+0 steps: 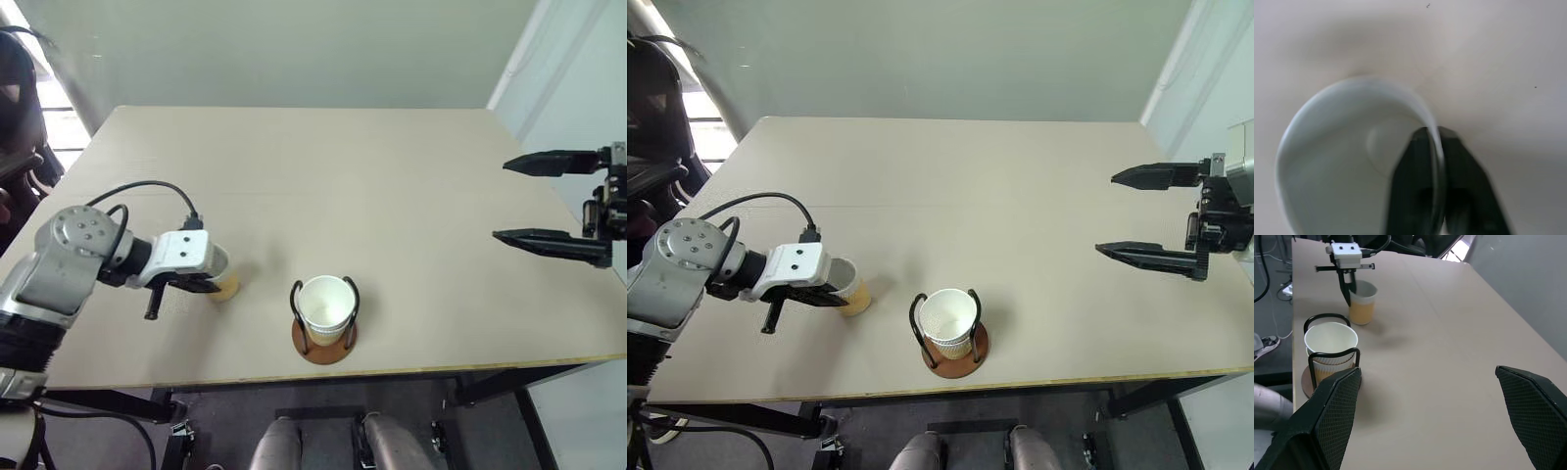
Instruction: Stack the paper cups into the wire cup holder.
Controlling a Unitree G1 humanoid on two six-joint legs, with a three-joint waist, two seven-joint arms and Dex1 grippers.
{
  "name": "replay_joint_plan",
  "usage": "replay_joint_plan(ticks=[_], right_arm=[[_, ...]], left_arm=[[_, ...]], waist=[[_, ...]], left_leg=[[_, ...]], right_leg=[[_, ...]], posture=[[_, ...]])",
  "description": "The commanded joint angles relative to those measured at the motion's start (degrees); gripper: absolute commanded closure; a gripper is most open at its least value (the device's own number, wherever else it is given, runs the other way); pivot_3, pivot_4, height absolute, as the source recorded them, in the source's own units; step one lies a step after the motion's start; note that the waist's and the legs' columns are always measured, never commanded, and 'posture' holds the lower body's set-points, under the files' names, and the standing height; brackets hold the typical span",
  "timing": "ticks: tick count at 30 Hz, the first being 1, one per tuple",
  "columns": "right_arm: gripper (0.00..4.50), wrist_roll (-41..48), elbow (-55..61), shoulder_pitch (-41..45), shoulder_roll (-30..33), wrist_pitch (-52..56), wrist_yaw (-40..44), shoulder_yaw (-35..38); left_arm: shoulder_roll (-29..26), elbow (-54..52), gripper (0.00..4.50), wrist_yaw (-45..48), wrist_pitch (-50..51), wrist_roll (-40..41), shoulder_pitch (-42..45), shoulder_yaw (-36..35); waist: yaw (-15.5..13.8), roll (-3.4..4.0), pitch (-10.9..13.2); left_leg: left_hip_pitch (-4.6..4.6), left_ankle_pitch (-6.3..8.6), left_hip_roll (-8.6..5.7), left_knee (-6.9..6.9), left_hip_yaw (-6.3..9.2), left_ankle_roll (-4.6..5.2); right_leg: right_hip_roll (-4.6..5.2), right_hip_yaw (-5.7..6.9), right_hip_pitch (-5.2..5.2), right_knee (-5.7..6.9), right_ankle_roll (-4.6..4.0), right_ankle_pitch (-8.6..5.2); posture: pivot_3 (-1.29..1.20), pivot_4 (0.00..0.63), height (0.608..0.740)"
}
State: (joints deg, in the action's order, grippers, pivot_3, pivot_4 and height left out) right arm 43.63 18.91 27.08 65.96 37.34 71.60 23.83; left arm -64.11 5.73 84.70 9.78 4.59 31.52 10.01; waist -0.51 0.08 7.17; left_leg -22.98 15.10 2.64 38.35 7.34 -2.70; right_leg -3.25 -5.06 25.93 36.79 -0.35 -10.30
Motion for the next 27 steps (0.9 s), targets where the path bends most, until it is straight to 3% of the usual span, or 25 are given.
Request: replay_joint_plan(ticks=[1, 8, 14, 24, 27], right_arm=[[0.0, 0.98, 1.52, -0.08, 1.3, -0.09, -0.87, 2.7], [0.0, 1.41, 2.27, -1.7, 1.89, -0.29, -0.43, 4.1], [0.0, 2.66, 3.57, -3.89, 1.98, 0.91, -1.45, 7.73], [0.0, 3.1, 8.24, -9.81, 1.23, 2.65, -5.07, 14.14], [0.0, 3.39, 9.57, -11.34, 1.23, 3.35, -5.98, 16.31]], left_arm=[[0.03, 0.14, 4.47, 0.49, -1.0, 0.02, 2.22, -1.0], [1.3, 1.07, 4.47, 3.2, -1.55, 2.17, 5.96, -1.48], [4.45, 3.35, 4.47, 7.8, -4.66, 7.35, 15.64, 1.3], [10.55, 14.69, 4.47, 7.8, -16.0, 18.24, 38.52, 17.27], [11.85, 16.24, 4.47, 7.8, -19.13, 24.92, 45.08, 23.51]], waist=[[-0.03, -0.01, 0.0], [-0.19, -0.01, 0.0], [-0.64, -0.01, -0.01], [-0.92, -0.01, 0.0], [-1.0, -0.01, 0.0]], left_leg=[[0.0, 0.0, 0.0, 0.01, 0.01, 0.0], [-0.01, 0.0, -0.04, 0.09, 0.03, 0.0], [-0.12, 0.03, -0.07, 0.3, 0.09, 0.05], [-0.27, 0.21, -0.19, 0.72, 0.05, 0.37], [-0.47, 0.3, -0.3, 0.84, 0.1, 0.55]], right_leg=[[0.0, 0.0, -0.02, 0.0, 0.01, 0.0], [0.0, -0.02, -0.06, -0.01, 0.08, 0.0], [0.0, -0.01, -0.12, -0.01, 0.2, 0.0], [0.11, -0.11, -0.41, -0.59, 0.74, 0.31], [0.23, -0.13, -0.42, -0.87, 1.07, 0.49]], posture=[[0.0, 0.15, 0.74], [0.0, 0.15, 0.74], [0.0, 0.15, 0.74], [0.0, 0.15, 0.74], [0.0, 0.15, 0.74]])
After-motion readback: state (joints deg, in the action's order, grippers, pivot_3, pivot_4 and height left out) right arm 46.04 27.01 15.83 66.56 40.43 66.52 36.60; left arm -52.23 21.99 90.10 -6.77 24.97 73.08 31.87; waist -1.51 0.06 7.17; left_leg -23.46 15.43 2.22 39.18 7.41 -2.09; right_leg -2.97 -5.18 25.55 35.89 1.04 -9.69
